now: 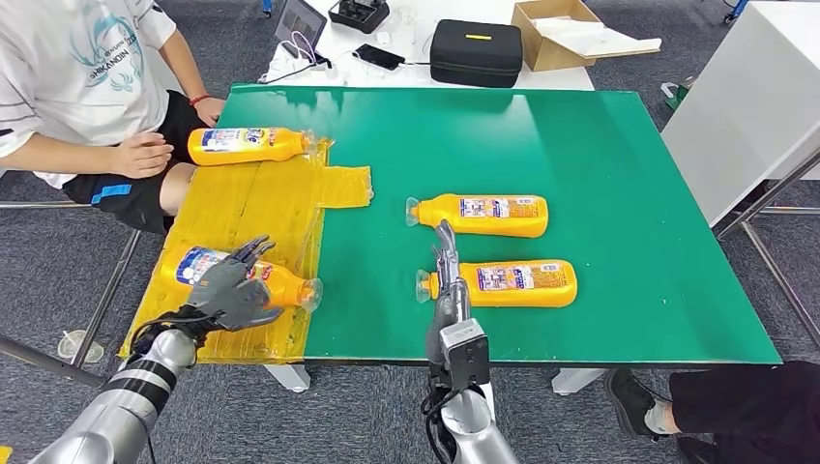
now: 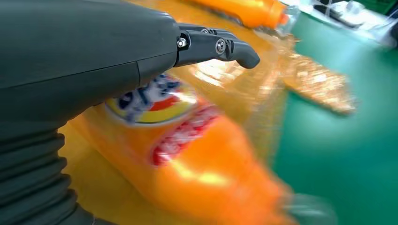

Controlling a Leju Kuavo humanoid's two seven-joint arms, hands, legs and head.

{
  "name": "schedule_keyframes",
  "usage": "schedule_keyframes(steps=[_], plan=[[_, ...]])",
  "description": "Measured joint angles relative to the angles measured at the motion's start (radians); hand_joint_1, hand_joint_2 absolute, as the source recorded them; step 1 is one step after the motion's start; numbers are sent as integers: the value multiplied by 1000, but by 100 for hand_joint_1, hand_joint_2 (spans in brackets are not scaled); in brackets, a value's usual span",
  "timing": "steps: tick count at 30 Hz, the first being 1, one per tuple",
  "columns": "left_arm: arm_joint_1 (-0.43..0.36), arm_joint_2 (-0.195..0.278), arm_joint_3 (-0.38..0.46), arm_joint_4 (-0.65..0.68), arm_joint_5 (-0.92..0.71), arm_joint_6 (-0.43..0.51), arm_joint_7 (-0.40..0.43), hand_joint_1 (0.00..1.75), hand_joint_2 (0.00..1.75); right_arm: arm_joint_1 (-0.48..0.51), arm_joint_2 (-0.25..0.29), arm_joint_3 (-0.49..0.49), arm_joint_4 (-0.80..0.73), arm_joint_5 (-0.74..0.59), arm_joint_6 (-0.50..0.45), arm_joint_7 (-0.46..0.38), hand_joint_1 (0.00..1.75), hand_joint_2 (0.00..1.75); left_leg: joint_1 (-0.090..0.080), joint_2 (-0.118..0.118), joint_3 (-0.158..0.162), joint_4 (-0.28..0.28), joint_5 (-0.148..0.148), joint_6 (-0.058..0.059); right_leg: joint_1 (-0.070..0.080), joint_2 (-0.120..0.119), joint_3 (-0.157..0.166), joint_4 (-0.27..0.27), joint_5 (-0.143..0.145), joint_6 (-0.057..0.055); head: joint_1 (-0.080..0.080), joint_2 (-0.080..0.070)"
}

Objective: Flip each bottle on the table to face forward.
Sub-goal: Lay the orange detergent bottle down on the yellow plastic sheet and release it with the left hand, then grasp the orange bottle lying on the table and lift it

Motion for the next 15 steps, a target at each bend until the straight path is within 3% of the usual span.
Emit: schedule_keyframes(steps=[3, 6, 9, 15], plan=[[72, -31, 41, -126, 298, 5, 1, 0, 175, -9, -10, -1, 7, 107, -44, 63, 0, 175, 0, 2, -1, 0, 0, 0, 0, 0, -3, 0, 0, 0, 0, 0], [118, -112, 159, -271, 508, 148, 27, 0, 175, -41, -46, -4, 18, 309, -89, 209, 0, 175, -1, 2, -4, 1, 1, 1, -1, 0, -5, 0, 1, 1, 0, 0], [127, -171, 267, -389, 598, 236, 52, 0, 175, -82, -90, -19, 31, 433, -94, 301, 0, 175, -2, 2, -5, 1, 1, 1, -1, 0, -5, 0, 1, 1, 0, 0], [141, -220, 365, -492, 642, 257, 36, 0, 175, -123, -137, -37, 48, 514, -73, 362, 0, 175, 0, 2, -5, 1, 1, 1, 0, 0, -6, 0, 1, 1, 0, 0]])
